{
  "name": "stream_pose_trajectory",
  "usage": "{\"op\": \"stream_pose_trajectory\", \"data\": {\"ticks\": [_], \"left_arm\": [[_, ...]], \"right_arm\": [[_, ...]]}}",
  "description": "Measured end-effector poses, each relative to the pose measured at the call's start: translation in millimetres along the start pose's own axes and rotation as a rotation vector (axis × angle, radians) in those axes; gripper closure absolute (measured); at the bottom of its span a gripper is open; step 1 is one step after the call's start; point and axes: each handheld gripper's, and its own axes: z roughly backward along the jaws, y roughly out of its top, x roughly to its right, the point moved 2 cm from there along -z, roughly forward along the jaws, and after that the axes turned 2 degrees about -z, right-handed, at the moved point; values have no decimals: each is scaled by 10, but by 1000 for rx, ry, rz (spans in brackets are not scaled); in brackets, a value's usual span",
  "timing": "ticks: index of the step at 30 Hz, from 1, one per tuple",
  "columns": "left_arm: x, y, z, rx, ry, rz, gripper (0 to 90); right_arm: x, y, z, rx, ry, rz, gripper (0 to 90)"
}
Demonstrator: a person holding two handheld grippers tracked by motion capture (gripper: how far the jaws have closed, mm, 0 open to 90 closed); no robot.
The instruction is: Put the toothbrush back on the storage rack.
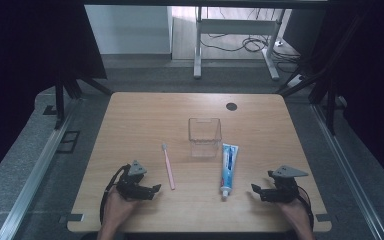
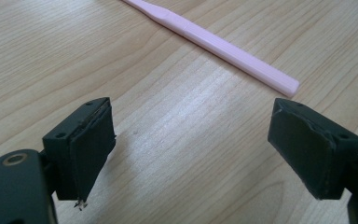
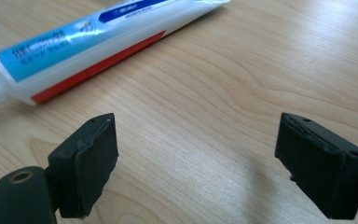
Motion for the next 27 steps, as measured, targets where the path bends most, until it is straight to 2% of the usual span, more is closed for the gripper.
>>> {"op": "stream_pose_trajectory", "data": {"ticks": [4,14,19,22,27], "left_arm": [[5,-10,-4,-7,-4,8,145],[0,-2,-23,-25,4,1,159],[3,7,-7,-27,-3,-1,219],[6,17,10,-22,-20,-4,305],[18,35,24,-19,-34,-12,372]], "right_arm": [[-14,7,1,12,1,20,124],[8,-3,-11,8,4,13,124],[6,-6,-21,0,5,15,128],[6,-11,-27,-6,3,14,130],[5,-10,-29,-7,5,16,130]]}}
